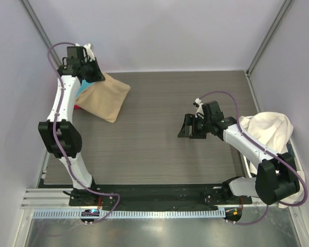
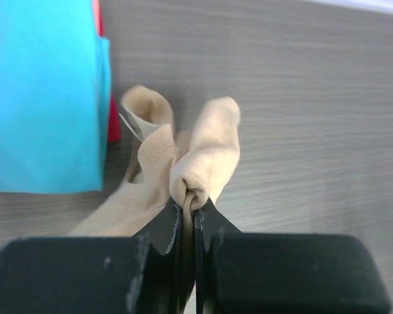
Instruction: Fold and stack the t-shirts
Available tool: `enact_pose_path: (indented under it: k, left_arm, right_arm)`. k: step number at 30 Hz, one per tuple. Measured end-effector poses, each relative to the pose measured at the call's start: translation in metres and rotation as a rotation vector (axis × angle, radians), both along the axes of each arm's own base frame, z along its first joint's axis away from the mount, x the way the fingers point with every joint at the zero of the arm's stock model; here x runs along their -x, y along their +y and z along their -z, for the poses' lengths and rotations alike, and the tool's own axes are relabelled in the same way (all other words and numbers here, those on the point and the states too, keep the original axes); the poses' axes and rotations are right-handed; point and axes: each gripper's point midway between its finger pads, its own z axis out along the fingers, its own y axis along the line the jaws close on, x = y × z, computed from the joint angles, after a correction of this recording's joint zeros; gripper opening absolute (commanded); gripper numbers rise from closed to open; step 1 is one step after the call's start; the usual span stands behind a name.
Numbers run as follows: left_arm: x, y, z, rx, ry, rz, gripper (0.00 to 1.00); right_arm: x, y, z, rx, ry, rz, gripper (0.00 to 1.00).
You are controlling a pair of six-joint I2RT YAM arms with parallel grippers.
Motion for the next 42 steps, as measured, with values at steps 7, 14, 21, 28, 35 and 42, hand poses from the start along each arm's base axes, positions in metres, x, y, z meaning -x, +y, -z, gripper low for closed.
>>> enact_pose_path:
  k: [7,14,21,28,35,42]
  left_arm:
    - [-0.012,0.028,-0.045,-0.021,-0.078,-0.046,0.00]
    - [-0.014,0.036,-0.075,-0.031,-0.123,-0.062,0.00]
    - [-0.016,0.044,-0.107,-0.035,-0.193,-0.077,0.00]
    - [-0.022,0.063,-0.109,-0.034,-0.204,-0.114,0.00]
    - [-0.041,0.080,-0.084,-0.022,-0.169,-0.131,0.00]
    - [-0.067,0.098,-0.053,0.001,-0.142,-0.144,0.00]
  right_arm:
    - [0.002,0.001,0.001,-0.009,0.007,-0.008,0.73]
    - [0.002,0.003,0.000,-0.017,0.005,-0.013,0.73]
    - [0.001,0.005,-0.001,-0.026,0.000,-0.018,0.72]
    - [0.002,0.005,0.000,-0.029,0.000,-0.020,0.73]
    - [0.002,0.006,0.004,-0.026,0.013,-0.022,0.72]
    - [0.005,0.007,0.008,-0.023,0.028,-0.027,0.73]
